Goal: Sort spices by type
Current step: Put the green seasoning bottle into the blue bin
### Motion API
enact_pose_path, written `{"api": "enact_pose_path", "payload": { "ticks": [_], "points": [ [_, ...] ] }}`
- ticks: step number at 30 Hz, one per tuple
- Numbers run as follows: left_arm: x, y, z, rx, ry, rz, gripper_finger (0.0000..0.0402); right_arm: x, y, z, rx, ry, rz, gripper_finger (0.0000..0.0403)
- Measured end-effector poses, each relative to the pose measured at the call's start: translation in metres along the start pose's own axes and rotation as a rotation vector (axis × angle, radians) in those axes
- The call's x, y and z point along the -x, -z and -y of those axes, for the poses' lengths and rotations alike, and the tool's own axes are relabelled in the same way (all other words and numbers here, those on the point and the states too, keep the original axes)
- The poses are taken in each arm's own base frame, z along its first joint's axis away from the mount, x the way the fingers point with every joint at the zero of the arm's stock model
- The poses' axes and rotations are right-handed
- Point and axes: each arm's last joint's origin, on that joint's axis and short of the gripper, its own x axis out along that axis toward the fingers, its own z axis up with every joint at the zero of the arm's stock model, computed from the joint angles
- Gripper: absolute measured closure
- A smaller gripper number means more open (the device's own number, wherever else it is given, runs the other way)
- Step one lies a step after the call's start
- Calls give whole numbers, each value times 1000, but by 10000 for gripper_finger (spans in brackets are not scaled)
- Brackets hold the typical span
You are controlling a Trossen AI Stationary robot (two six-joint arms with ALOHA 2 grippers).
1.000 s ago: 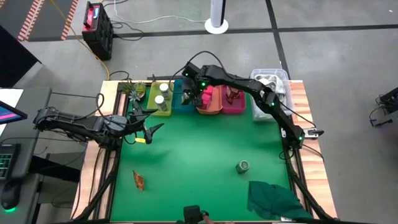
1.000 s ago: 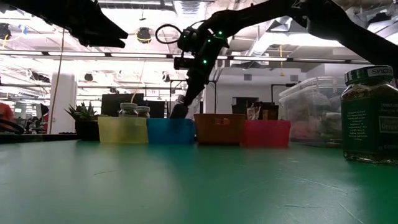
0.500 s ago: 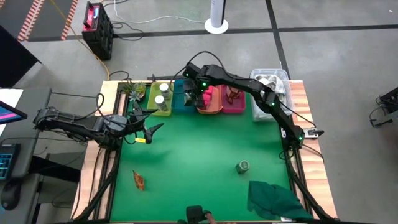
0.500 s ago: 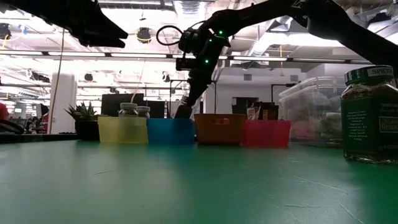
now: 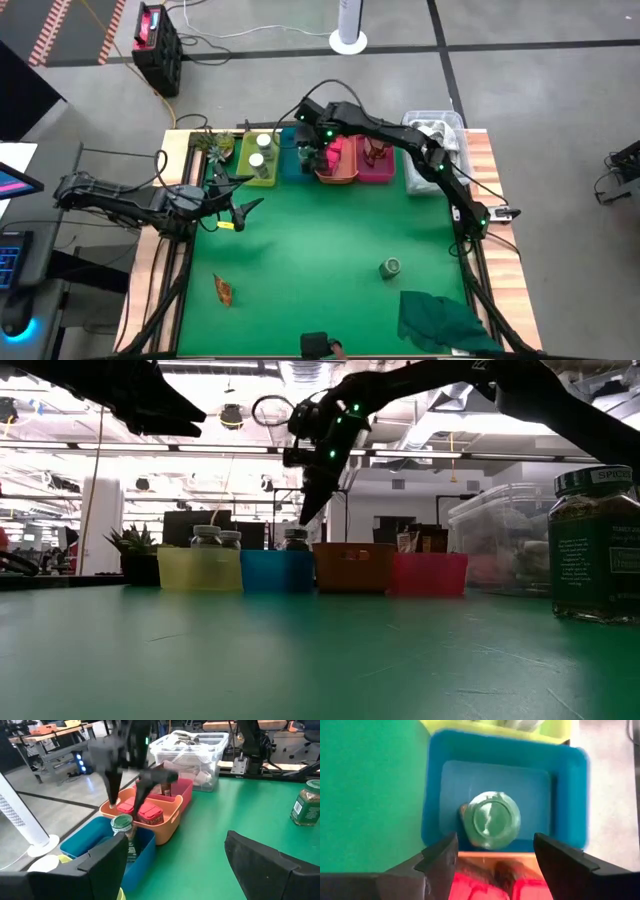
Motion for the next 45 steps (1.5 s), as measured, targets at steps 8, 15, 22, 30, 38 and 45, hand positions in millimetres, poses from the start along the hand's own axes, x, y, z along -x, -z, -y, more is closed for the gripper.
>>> {"api": "enact_pose_path", "payload": {
  "ticks": [8, 15, 22, 30, 38, 45],
  "points": [
    [0, 3, 0, -25, -1, -24, 84, 59, 1, -44, -98, -194, -107, 116],
    [0, 6, 0, -35, -2, -49, 84, 84, -18, -133, 60, -258, -88, 116],
    [0, 6, 0, -37, -2, -53, 84, 105, -13, -200, 99, -191, -50, 116],
    [0, 6, 1, -8, 28, -53, 84, 93, 35, -238, -41, -208, -76, 116],
    [0, 6, 0, 28, 27, -58, 84, 95, 85, -276, -182, -105, -177, 116],
    [0, 6, 1, 40, 26, -58, 84, 113, 104, -315, -149, -102, -310, 100]
  ]
}}
